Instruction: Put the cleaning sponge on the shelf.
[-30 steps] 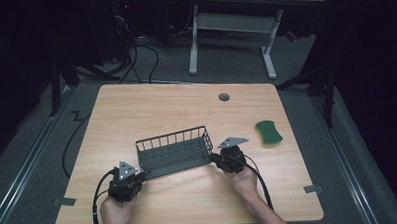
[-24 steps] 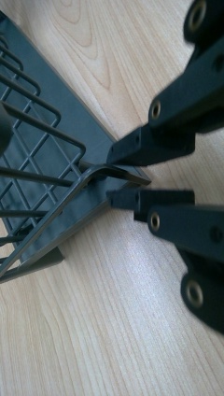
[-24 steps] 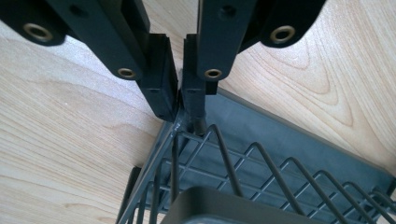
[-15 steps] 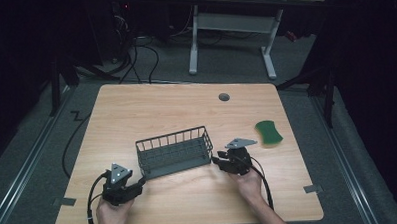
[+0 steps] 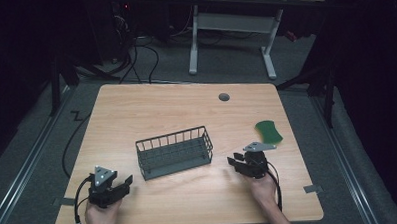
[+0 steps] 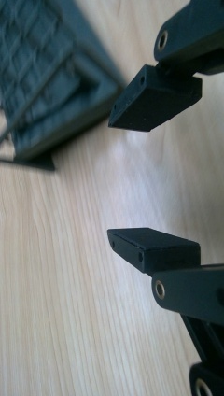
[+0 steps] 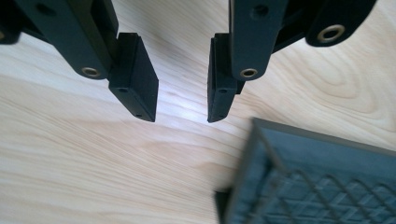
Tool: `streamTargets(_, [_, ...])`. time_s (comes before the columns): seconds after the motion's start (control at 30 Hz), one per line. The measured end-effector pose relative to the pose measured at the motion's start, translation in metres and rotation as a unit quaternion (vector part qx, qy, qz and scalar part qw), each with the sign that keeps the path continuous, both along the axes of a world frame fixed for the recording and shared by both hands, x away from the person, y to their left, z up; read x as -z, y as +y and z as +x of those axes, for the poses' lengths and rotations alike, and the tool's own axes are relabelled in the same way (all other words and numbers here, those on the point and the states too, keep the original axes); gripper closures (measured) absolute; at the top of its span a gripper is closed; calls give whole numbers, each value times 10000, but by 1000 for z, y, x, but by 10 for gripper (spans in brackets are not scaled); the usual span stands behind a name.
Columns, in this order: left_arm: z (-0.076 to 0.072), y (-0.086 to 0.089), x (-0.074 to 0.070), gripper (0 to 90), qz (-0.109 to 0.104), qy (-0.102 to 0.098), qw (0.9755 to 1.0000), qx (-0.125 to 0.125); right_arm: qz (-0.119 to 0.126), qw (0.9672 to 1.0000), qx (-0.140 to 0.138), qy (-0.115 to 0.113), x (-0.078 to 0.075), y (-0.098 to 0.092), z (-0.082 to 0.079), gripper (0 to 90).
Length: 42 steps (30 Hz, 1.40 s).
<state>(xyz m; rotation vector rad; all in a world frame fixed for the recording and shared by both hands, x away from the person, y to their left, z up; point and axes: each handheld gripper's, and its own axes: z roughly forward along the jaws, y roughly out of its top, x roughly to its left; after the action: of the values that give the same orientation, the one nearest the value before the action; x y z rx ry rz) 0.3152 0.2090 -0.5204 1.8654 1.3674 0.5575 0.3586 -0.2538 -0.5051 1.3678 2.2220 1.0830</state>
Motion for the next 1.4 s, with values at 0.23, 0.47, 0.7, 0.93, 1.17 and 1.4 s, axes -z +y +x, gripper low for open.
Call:
streamTargets(0.23, [27,4,15,395,221,168,9992,-280,27,9985,543,-6,14,-32,0,480])
streamTargets(0.47, [38,7,16,378,381,99,9990,-214,-98,9952,967,102,4,-56,-3,376])
streamTargets(0.7, [45,10,16,349,394,105,9990,-170,55,9945,1020,220,2,-81,1,329])
streamTargets(0.93, [45,9,16,344,383,114,9990,-189,-68,9927,1173,-265,-12,-98,7,372])
streamTargets(1.17, [45,10,16,334,395,120,9990,-148,-423,9879,1490,-80,-21,-110,35,319])
streamTargets(1.4, [45,10,16,334,398,126,9990,-148,-759,9840,1613,73,-28,-112,69,264])
